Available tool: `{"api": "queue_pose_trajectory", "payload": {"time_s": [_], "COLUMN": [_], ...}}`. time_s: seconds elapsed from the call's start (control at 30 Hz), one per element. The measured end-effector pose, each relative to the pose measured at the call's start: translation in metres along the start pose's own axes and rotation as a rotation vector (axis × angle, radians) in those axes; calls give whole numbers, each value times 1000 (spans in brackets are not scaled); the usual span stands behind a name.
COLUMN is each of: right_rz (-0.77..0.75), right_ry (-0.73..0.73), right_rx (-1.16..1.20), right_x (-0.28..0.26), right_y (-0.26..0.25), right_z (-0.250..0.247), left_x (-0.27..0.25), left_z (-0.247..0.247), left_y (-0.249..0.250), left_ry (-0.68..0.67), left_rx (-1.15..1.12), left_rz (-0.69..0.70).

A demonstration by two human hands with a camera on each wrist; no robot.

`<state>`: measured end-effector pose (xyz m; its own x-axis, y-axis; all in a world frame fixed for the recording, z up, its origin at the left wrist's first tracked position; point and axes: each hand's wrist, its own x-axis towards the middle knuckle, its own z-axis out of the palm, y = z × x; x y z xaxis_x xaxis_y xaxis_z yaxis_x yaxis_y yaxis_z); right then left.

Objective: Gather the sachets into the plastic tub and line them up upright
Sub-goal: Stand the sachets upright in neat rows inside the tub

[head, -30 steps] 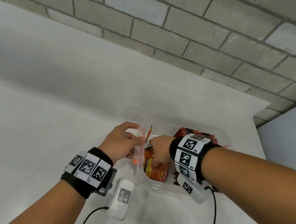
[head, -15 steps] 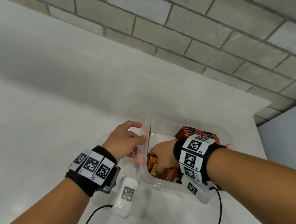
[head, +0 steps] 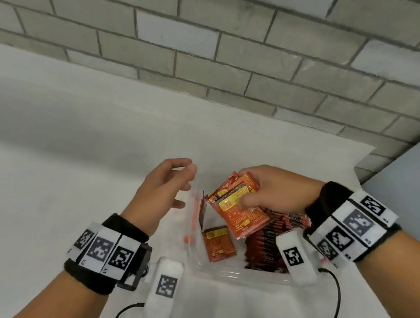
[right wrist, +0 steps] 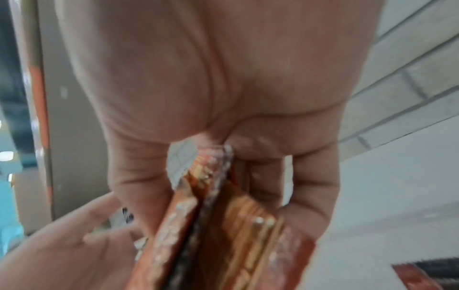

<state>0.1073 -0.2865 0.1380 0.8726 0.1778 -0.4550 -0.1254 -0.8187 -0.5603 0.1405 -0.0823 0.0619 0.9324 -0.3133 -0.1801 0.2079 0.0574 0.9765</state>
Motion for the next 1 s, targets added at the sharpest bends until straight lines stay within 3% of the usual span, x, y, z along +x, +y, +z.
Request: {"api": "queue_pose_trajectory", "payload": {"time_s": [0.2,0.33,0.47,0.57,0.83,1.0], "right_rz": [-131,-142,-128,-114,-158,-150], "right_ry": [55,110,190,384,495,557], "right_rx": [263,296,202,100,406,442], "right_x": [-32,-44,-56,-67,-68,-61], "right_y": [-5,4,23,32,45,45], "right_z": [-2,6,14,21,51,53], "left_x": [-18,-26,-29,-30,-33,-30], "left_z": [48,71,83,85,77,67], "left_y": [12,9,2,-6,-16,-16], "left_ry": [-618,-719,-713,-636,-481,-462], "left_rx": [-389,-529,-535,-555,-560,-548], "left_rz": [-297,-389,-393,-336,-259,-225]}}
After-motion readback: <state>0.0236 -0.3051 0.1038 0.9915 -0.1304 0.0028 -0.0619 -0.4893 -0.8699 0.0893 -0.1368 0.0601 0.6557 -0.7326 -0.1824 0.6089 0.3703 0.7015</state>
